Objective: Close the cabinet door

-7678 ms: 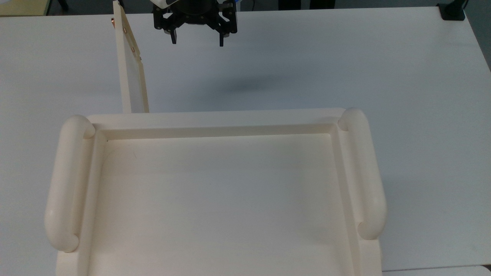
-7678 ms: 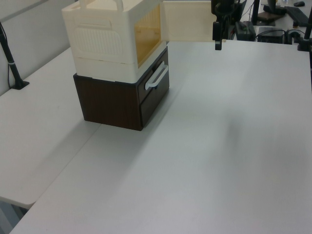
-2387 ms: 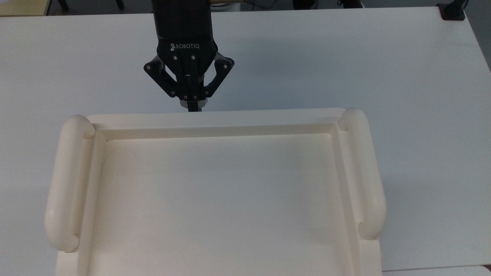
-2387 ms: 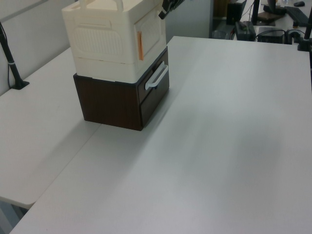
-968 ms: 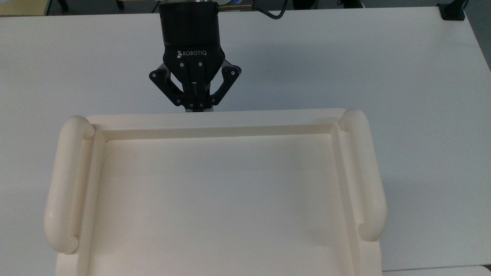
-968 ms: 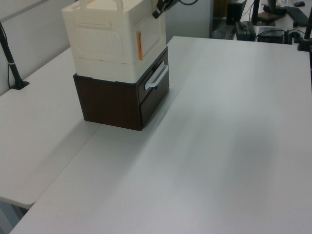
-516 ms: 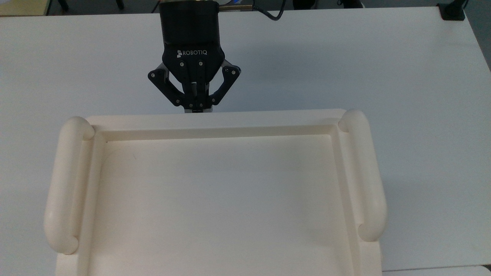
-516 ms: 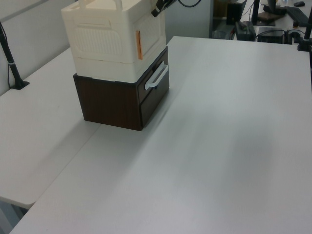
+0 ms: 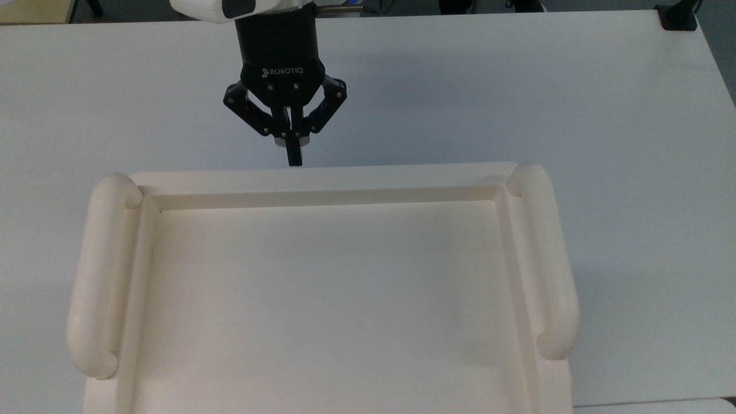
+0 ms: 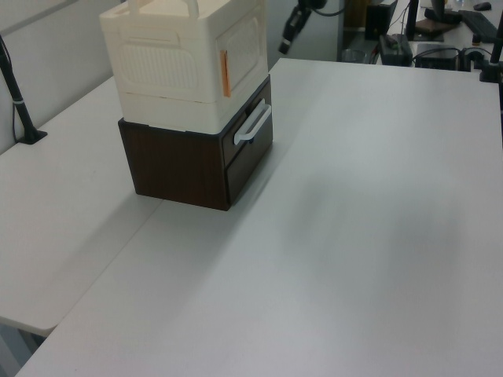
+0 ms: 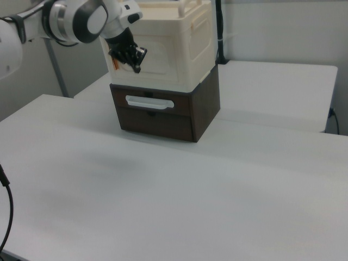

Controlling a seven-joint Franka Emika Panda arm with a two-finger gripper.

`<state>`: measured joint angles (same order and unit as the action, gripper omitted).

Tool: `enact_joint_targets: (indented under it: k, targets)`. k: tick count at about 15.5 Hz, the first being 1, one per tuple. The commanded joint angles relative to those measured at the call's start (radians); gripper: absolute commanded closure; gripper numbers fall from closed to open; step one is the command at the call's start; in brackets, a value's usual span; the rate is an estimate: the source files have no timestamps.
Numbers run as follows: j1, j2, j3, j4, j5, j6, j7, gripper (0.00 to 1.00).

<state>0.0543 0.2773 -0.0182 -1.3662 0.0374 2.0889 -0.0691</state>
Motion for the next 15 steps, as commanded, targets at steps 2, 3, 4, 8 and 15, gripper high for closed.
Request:
enact_joint_targets:
  k: [2, 3, 4, 8, 15]
  targets:
    - [0.027, -0.101, -0.011, -0.065, -0.118, -0.297, -0.024, 1.00]
    - [0.042, -0.113, -0.011, -0.073, -0.137, -0.353, -0.024, 1.00]
    - [0.053, -0.125, -0.016, -0.083, -0.140, -0.387, -0.024, 0.99]
    - [0.082, -0.168, -0.039, -0.137, -0.126, -0.449, -0.012, 0.98]
    - [-0.033, -0.262, -0.023, -0.197, -0.103, -0.489, -0.027, 0.96]
